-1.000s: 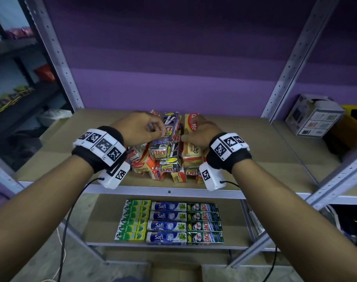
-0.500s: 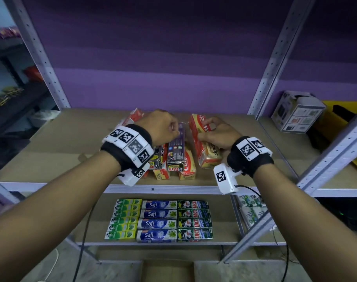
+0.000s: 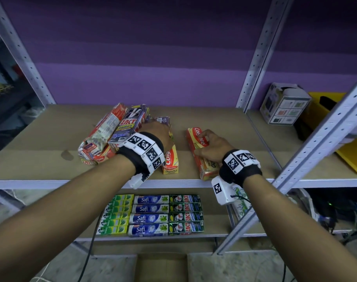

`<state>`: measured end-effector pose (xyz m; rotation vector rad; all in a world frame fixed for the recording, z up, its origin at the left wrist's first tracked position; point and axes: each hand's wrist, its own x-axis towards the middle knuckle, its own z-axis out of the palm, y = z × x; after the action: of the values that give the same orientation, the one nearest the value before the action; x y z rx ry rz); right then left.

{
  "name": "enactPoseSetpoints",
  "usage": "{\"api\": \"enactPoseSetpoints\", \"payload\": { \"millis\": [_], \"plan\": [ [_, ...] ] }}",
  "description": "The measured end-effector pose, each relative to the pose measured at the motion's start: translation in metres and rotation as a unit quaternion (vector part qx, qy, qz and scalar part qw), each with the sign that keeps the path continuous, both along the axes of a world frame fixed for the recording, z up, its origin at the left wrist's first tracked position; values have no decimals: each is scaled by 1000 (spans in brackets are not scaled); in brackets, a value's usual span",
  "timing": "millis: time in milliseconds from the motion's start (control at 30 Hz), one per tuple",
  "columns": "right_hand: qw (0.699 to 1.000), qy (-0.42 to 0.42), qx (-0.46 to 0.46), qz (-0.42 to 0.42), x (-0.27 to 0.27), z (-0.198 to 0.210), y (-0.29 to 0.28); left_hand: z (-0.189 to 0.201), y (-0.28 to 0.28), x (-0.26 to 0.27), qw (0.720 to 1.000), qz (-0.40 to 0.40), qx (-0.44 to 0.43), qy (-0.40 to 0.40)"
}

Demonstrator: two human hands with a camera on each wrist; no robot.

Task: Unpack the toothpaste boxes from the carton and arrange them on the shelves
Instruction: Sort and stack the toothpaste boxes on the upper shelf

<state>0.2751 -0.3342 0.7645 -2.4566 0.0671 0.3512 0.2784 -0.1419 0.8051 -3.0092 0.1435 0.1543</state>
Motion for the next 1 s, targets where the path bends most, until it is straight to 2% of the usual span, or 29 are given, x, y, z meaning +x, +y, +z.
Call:
{"api": "enactPoseSetpoints", "payload": {
  "millis": [233, 400, 633, 800, 1000],
  "plan": [
    [1000, -4, -21, -2, -1, -8, 4, 7, 0, 4, 999, 4, -23, 36],
    [997, -44, -59, -3, 3, -4, 6, 15, 16, 4, 995, 4, -98, -4],
    [994, -89, -65, 17, 14, 12, 16, 55, 48, 1, 979, 23, -188, -75],
    [992, -101, -71, 38, 18, 21, 29, 70, 85, 0, 983, 38, -147, -102],
    [991, -99, -72, 50, 20, 23, 41, 61, 121, 2, 989, 62, -108, -83]
  ]
}}
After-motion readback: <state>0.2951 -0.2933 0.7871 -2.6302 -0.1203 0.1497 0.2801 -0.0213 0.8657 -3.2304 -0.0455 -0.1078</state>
